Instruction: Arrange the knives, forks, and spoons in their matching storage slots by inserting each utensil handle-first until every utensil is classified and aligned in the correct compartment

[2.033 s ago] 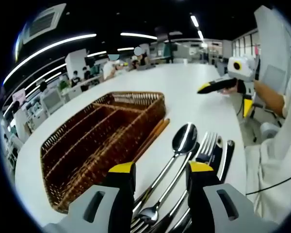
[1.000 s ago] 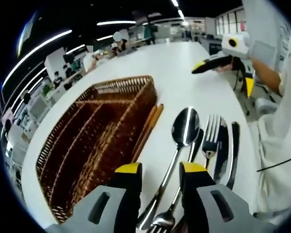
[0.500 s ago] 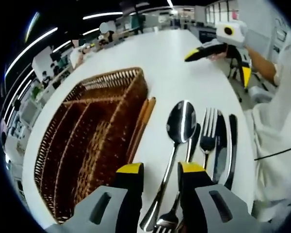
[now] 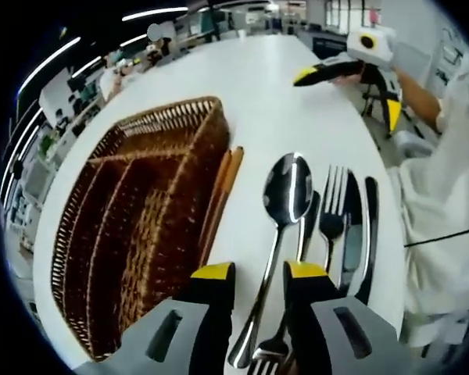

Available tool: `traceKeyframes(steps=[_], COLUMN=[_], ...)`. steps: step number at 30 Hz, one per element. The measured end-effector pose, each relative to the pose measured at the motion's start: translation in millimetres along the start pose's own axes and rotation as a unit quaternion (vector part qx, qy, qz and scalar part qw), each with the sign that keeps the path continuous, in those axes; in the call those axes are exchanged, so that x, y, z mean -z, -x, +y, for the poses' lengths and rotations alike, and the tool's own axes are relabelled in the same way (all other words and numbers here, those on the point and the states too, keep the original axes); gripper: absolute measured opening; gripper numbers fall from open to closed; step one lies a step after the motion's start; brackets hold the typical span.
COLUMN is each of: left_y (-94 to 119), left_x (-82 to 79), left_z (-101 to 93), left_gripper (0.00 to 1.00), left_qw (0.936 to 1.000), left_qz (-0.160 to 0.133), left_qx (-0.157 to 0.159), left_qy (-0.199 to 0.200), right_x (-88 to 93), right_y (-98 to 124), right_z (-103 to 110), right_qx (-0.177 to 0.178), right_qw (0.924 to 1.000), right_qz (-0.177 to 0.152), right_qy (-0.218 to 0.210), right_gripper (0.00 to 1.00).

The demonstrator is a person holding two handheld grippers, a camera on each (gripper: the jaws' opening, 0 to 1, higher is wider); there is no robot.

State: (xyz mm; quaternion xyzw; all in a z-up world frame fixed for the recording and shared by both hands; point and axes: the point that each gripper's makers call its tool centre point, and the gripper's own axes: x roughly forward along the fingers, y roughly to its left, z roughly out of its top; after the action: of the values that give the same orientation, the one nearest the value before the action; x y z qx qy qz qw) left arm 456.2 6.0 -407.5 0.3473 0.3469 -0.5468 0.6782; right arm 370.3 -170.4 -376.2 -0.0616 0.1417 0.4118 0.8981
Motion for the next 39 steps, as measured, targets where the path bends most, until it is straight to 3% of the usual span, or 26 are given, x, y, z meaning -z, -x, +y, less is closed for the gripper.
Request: traceKeyframes(steps=[11, 12, 39], left_y=[-3.8, -4.0, -5.4], left_x=[-3.9, -3.5, -4.8], left_z=[-2.1, -4.4, -6.7], left_gripper=[0.19, 0.18, 0.09], left_qw=[0.9993, 0.9987, 0.9968], left_qz=[0.029, 0.036, 0.057], left_qx=[0.022, 0.035, 0.056], left_qy=[-0.012, -0.003, -0.006], right_x=[3.7, 4.2, 1.2], right_y=[2.0, 2.3, 0.7], right_z=[-1.3, -1.8, -2.2], right_qx=[0.004, 0.004, 0.004], right_qw=[1.0000, 1.0000, 0.9999], right_qz=[0.006, 0.006, 0.009], right_qy=[0.001, 0.000, 0.005], right_gripper=[0.99, 0.99, 0.98])
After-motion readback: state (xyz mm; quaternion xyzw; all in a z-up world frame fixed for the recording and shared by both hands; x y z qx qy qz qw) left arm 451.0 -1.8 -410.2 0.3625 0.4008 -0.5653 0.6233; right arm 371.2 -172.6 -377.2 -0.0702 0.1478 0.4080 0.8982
